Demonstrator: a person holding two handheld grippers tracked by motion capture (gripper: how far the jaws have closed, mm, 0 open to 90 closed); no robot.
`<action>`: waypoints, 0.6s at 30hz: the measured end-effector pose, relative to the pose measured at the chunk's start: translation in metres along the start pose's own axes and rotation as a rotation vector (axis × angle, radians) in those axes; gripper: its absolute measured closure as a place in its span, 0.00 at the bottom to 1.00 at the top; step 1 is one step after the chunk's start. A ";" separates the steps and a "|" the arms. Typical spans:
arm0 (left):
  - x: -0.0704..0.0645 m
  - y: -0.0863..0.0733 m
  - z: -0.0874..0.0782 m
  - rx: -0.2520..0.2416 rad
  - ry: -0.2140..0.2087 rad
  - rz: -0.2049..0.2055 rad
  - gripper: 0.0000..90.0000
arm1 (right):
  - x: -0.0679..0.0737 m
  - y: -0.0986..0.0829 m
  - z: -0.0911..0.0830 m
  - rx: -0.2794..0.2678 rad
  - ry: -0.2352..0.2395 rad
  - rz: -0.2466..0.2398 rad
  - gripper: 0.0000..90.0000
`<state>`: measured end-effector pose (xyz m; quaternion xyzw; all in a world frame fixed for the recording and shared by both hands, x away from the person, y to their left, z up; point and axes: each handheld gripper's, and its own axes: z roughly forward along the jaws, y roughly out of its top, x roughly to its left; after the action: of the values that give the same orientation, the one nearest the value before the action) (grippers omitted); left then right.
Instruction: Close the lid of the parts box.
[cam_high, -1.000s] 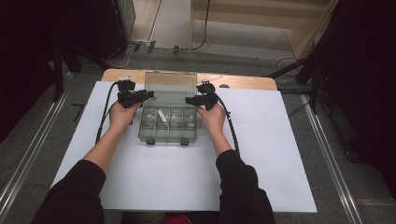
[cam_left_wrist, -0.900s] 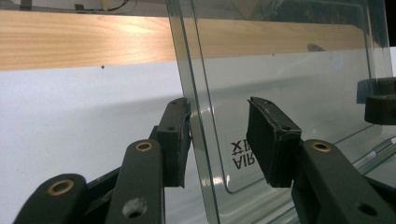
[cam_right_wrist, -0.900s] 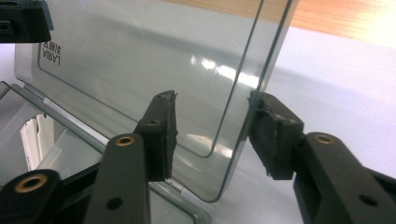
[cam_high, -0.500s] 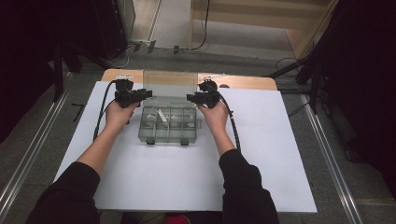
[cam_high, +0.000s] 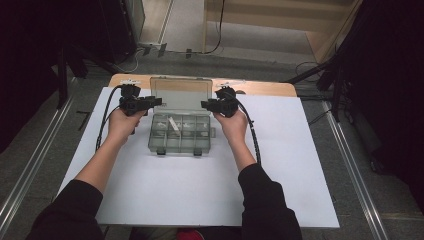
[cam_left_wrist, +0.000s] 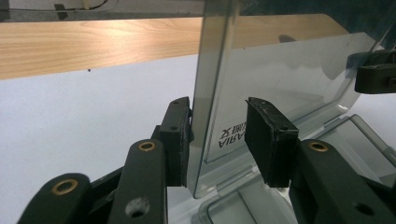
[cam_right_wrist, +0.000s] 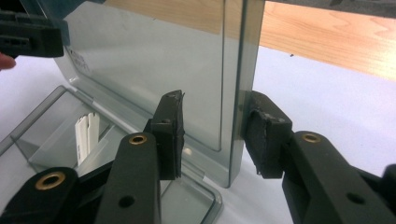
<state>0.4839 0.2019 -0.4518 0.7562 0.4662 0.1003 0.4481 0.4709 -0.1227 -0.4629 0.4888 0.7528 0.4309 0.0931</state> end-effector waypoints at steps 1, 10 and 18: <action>-0.001 -0.001 -0.001 -0.002 0.001 0.005 0.66 | 0.001 0.000 -0.001 0.000 0.001 -0.007 0.68; -0.004 -0.008 -0.009 0.007 -0.018 0.009 0.62 | 0.007 -0.003 -0.008 0.007 0.003 -0.060 0.67; -0.006 -0.010 -0.013 0.040 -0.033 0.038 0.50 | 0.007 -0.008 -0.012 -0.011 0.025 -0.073 0.66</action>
<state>0.4669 0.2065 -0.4505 0.7752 0.4462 0.0868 0.4387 0.4557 -0.1249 -0.4598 0.4553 0.7689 0.4373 0.1019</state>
